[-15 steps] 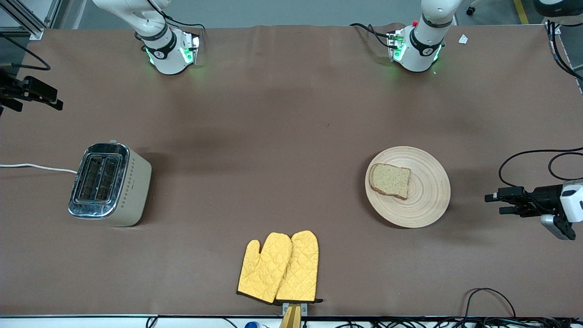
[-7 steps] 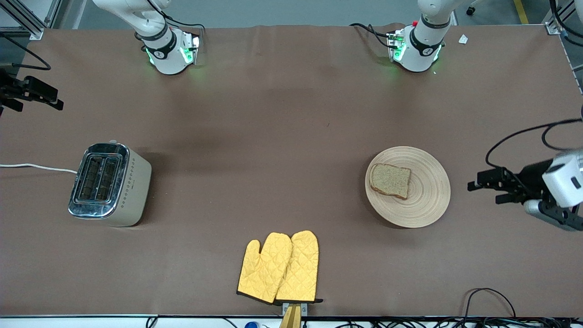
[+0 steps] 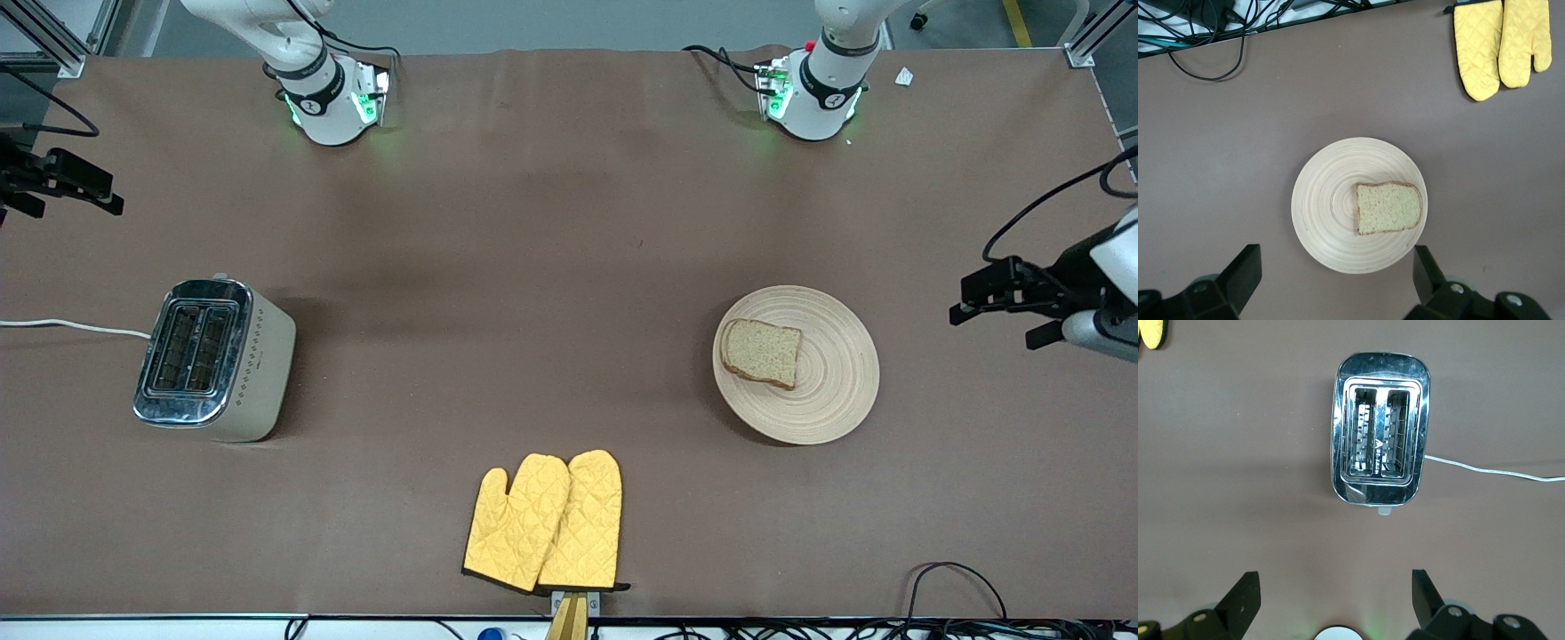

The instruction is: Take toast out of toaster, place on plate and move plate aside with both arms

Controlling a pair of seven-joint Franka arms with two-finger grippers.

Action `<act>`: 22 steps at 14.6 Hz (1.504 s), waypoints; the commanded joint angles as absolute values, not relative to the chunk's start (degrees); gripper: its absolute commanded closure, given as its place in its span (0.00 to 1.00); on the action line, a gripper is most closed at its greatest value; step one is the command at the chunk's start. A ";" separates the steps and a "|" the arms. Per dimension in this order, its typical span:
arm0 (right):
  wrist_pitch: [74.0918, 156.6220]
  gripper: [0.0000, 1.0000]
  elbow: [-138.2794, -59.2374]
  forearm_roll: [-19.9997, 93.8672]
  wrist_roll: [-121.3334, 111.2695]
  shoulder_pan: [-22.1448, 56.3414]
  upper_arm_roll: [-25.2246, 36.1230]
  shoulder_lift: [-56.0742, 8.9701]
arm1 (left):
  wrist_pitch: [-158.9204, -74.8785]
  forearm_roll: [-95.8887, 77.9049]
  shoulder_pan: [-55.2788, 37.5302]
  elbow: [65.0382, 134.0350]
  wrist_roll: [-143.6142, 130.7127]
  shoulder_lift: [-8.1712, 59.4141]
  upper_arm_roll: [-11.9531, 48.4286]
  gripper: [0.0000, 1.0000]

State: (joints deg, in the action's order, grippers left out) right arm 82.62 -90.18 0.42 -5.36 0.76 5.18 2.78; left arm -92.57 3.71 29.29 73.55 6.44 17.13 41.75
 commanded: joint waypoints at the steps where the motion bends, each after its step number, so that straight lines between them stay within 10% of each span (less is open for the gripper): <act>1: 82.09 0.00 -89.65 1.32 -5.80 -0.26 4.57 2.81 | -89.74 4.31 19.38 74.80 6.15 12.58 31.43 0.00; 11: 82.18 0.00 -89.74 1.32 -5.80 -0.53 4.57 2.81 | -87.53 -3.15 -8.42 80.66 2.64 4.93 -4.02 0.00; 16: 82.18 0.00 -89.74 1.32 -5.80 -0.53 4.66 2.81 | -97.28 -2.29 -8.96 93.94 1.67 -3.59 -4.48 0.00; 22: 82.18 0.00 -89.74 1.32 -5.80 -0.53 4.66 2.81 | -97.74 1.14 -9.14 92.91 -0.96 -3.17 -3.60 0.00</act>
